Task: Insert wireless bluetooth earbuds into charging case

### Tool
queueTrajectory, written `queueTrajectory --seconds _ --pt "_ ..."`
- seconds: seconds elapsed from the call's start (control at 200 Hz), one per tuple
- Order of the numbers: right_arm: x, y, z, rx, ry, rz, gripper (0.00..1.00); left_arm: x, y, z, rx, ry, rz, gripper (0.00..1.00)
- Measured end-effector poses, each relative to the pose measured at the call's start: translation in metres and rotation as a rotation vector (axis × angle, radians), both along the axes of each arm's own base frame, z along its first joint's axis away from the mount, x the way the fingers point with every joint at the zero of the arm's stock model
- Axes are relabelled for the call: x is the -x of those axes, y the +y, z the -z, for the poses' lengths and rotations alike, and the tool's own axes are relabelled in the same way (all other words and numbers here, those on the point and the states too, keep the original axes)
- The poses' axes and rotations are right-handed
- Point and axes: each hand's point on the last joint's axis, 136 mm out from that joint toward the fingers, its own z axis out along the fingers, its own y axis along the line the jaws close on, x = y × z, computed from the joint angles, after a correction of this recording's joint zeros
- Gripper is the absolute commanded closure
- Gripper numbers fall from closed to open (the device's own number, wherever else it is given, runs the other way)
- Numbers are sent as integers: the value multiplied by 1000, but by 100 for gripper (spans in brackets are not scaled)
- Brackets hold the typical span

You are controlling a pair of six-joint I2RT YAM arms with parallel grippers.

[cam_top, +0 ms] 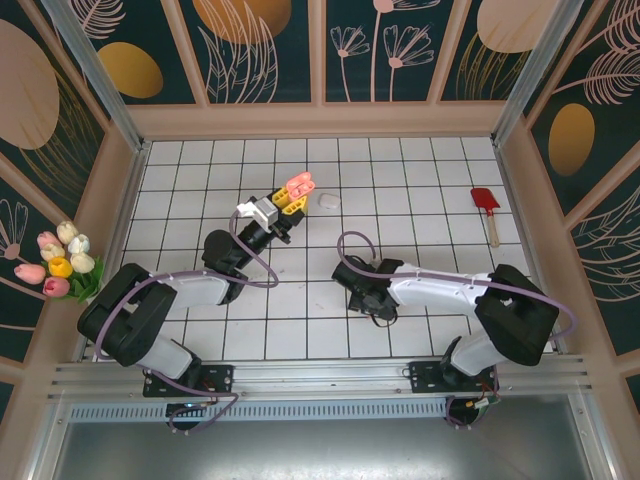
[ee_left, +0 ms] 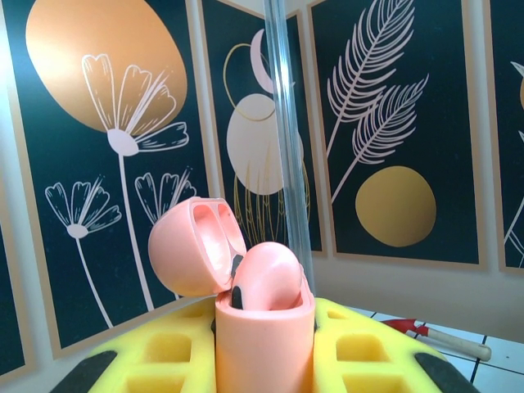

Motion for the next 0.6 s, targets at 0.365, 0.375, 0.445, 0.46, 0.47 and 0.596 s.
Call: queueTrajectory --seconds 0.365,0.375,0.445,0.46,0.47,0.596 --pt "9 3 8 1 24 67 45 -1 -1 6 2 3 1 100" --pt "9 3 8 0 24 68 45 -1 -1 6 2 3 1 100" --pt "10 2 9 3 26 75 46 -1 0 5 7 2 3 100" --pt "10 2 9 3 26 77 46 -1 0 4 8 1 3 100" --pt "10 1 9 4 26 77 46 -1 0 4 8 0 3 100" --pt "12 -2 11 10 30 91 47 0 0 3 14 -3 4 100"
